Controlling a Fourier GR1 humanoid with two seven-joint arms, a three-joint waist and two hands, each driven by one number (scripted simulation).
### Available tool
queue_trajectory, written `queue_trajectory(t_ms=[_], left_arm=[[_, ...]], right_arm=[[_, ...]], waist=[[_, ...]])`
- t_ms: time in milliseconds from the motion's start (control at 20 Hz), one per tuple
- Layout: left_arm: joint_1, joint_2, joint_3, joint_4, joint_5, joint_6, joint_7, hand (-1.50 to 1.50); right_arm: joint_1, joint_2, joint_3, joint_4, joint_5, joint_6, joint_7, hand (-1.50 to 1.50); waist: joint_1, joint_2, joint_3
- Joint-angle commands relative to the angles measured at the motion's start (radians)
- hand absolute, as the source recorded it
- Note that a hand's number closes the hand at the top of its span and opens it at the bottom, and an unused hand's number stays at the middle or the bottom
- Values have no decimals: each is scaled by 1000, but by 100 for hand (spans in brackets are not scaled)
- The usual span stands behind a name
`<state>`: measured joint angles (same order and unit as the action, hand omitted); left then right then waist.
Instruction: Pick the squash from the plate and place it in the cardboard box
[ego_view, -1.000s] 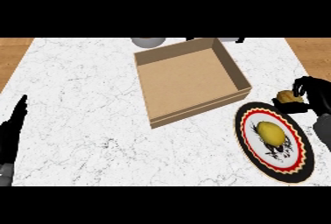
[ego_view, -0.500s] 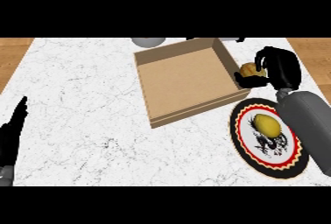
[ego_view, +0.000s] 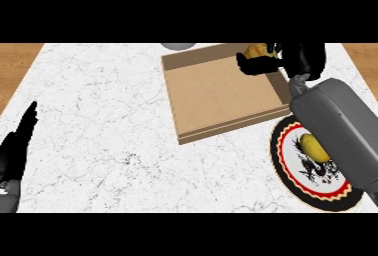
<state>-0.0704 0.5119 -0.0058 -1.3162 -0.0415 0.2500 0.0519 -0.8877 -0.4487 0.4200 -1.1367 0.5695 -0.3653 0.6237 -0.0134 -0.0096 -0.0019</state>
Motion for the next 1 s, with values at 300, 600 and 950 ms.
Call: queue_trajectory(t_ms=[300,600,950], left_arm=[[-91,-34,-2,21,-37,-15,28,0],[-72,-16,13,-11,-31,-54,23,0],[-44,-65,-12,-24,-60,-21,-9,0]], right_arm=[[-199,176,-175,396,-25,-49,-108,150],[-323,222,-254,673,-13,-113,-201,150],[-388,227,-337,857,-43,-149,-183,-150]], waist=[[44,21,2],[68,27,2],[95,38,2]])
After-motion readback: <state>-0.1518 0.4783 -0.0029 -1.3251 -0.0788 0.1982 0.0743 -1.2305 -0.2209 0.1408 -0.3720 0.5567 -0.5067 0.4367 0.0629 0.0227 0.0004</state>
